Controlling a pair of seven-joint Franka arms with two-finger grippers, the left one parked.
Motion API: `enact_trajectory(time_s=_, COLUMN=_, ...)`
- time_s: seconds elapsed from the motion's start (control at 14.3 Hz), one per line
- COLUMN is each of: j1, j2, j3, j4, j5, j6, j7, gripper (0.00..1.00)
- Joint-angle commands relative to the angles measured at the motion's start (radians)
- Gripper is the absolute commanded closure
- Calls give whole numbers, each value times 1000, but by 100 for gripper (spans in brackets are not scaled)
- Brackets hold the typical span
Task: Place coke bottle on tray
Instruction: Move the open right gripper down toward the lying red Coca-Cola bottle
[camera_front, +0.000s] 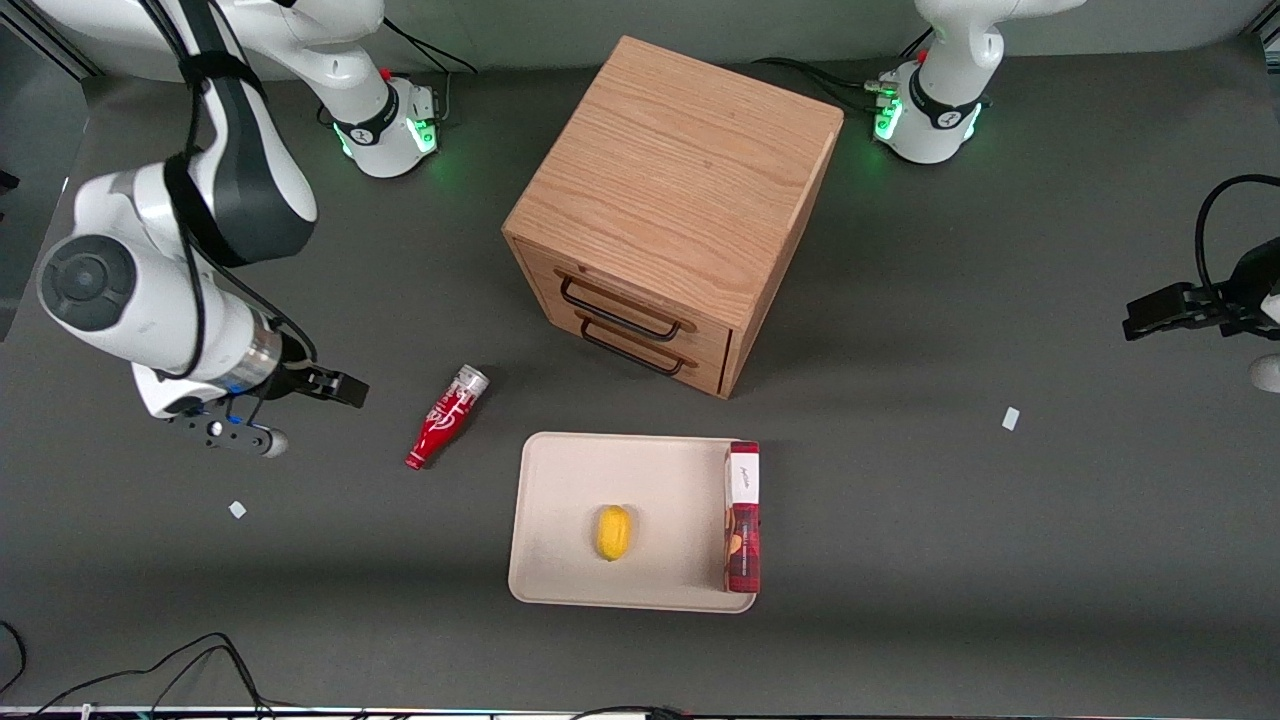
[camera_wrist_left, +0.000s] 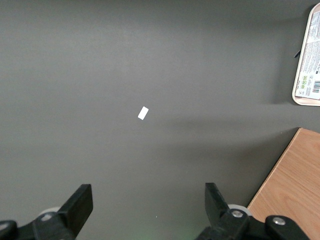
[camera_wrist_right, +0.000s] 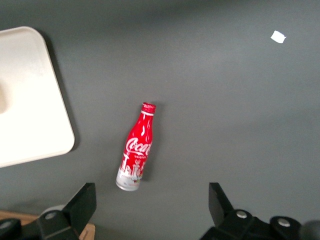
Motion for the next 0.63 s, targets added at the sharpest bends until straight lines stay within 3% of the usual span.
enact_trajectory(time_s=0.0, j1=11, j2=-19, j3=-1, j4=-127, j5=-22, j6=136, j7=104, gripper=0)
enact_trajectory(time_s=0.56, j1=14, j2=83, j3=42, j4=-288, j5=-24, j6=441, j7=336, gripper=0)
